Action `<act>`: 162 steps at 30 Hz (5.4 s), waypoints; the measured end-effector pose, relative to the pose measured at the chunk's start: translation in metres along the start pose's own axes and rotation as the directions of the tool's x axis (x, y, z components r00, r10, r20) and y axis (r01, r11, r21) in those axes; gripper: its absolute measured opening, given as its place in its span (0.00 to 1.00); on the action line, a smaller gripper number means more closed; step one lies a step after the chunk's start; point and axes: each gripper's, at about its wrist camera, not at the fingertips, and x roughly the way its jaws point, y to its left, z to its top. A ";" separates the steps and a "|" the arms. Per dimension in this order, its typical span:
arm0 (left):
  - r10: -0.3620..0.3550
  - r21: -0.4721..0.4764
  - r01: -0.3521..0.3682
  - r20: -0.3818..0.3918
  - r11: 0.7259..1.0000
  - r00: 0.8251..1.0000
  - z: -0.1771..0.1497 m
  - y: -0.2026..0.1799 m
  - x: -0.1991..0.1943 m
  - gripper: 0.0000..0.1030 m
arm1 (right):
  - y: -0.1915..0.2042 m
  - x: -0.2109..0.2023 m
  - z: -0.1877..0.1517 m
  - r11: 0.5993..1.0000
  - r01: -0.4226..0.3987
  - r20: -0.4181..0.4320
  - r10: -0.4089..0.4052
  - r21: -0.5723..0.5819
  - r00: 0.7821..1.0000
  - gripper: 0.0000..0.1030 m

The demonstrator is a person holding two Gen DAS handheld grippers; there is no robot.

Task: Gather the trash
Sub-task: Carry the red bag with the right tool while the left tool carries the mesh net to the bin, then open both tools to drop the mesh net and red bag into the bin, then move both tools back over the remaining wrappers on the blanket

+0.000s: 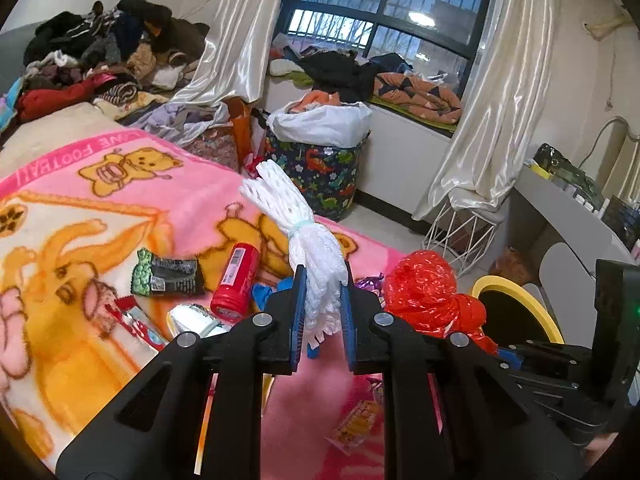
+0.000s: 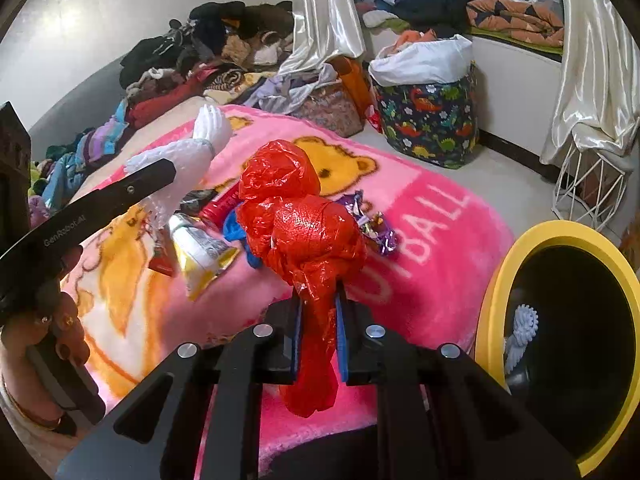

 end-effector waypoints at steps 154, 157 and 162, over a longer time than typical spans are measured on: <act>-0.120 0.253 0.152 -0.139 0.955 0.983 -0.030 -0.148 0.041 0.89 | -0.174 -0.137 -0.043 0.857 0.231 0.177 -0.343 0.461 0.923 0.81; -0.108 0.248 0.134 -0.116 0.959 0.987 -0.026 -0.140 0.035 0.89 | -0.165 -0.136 -0.040 0.868 0.228 0.187 -0.338 0.441 0.922 0.81; -0.086 0.235 0.102 -0.079 0.967 0.993 -0.017 -0.127 0.026 0.89 | -0.148 -0.134 -0.034 0.887 0.221 0.206 -0.324 0.404 0.923 0.81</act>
